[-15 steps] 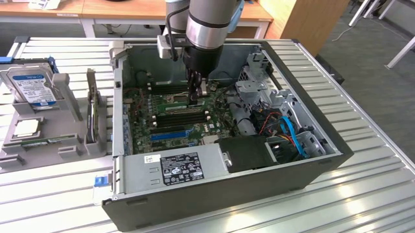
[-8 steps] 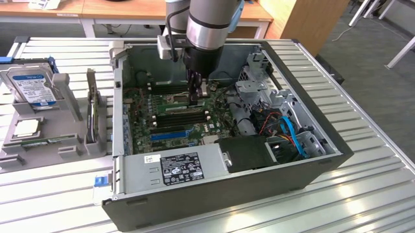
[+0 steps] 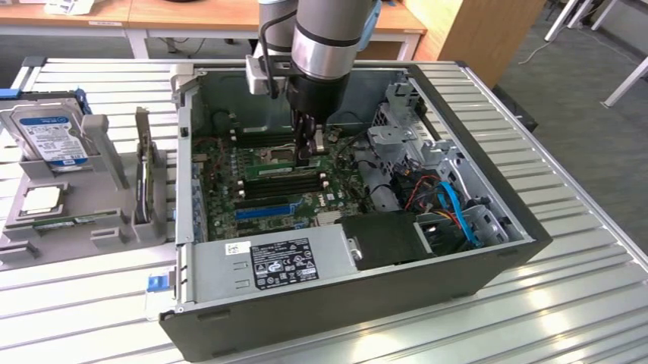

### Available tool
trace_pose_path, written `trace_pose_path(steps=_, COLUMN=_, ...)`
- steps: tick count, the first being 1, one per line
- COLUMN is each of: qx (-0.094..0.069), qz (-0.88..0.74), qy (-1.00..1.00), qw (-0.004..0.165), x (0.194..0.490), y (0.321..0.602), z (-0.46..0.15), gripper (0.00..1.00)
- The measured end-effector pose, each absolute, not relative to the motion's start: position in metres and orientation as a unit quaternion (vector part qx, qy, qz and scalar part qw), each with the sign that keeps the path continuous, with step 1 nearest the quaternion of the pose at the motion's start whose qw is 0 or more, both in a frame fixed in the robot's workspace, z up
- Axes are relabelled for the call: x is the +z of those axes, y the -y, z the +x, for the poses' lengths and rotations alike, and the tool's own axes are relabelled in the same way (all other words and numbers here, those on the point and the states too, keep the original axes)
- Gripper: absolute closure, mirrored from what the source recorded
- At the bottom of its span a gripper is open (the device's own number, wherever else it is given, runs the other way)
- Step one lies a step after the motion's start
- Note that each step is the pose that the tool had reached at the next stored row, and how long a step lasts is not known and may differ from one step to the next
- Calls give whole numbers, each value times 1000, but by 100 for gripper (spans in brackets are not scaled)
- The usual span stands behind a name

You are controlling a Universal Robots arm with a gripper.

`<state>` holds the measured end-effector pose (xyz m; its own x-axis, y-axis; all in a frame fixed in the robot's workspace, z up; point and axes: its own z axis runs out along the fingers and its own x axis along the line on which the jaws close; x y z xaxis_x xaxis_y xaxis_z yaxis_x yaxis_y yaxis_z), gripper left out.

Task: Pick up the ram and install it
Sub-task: 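Insert the ram into the slot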

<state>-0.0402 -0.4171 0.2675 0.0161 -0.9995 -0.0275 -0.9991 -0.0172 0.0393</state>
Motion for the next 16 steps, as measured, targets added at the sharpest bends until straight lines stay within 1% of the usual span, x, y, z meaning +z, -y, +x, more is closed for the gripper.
trace_pose_path(steps=16, qx=-24, qz=701, qy=713, qw=4, x=267, y=417, z=-40, gripper=89)
